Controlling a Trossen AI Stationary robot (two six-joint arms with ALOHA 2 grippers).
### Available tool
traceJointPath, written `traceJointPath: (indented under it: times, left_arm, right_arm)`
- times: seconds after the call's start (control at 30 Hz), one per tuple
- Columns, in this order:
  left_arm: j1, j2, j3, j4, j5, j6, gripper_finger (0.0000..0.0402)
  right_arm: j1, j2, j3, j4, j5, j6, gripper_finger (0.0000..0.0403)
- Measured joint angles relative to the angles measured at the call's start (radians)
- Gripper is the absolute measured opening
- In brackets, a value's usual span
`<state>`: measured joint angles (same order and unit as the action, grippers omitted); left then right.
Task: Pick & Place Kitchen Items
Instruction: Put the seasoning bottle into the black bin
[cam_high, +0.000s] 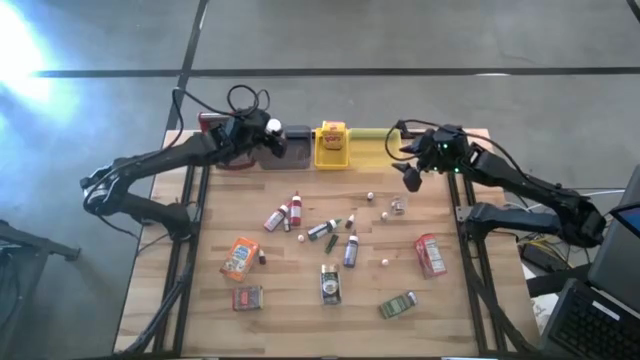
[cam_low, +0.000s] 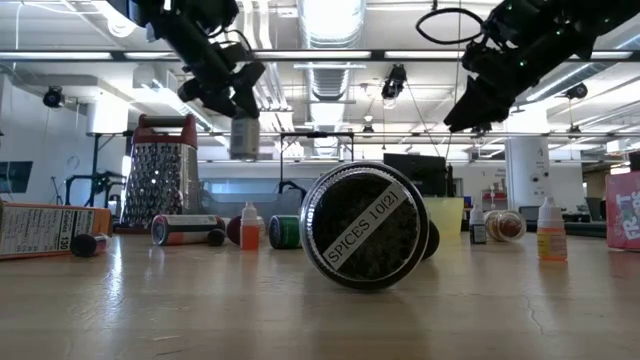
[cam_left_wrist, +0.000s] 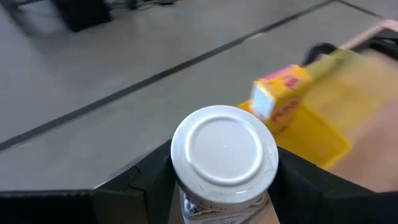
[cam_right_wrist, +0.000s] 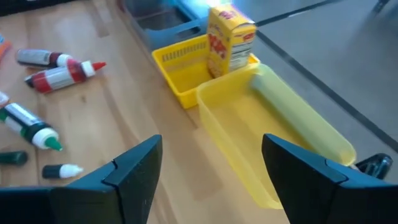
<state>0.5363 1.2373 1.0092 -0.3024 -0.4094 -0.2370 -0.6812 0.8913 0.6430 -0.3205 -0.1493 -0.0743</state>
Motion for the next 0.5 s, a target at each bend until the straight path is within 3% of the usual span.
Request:
traceJointPath:
  times: [0.5]
  left_arm:
    - [0.026, 0.045, -0.029, 0.031, -0.123, -0.106, 0.0214]
  right_arm:
    - [-0.046, 0.000, 0.000, 0.017, -0.005, 0.005, 0.0232]
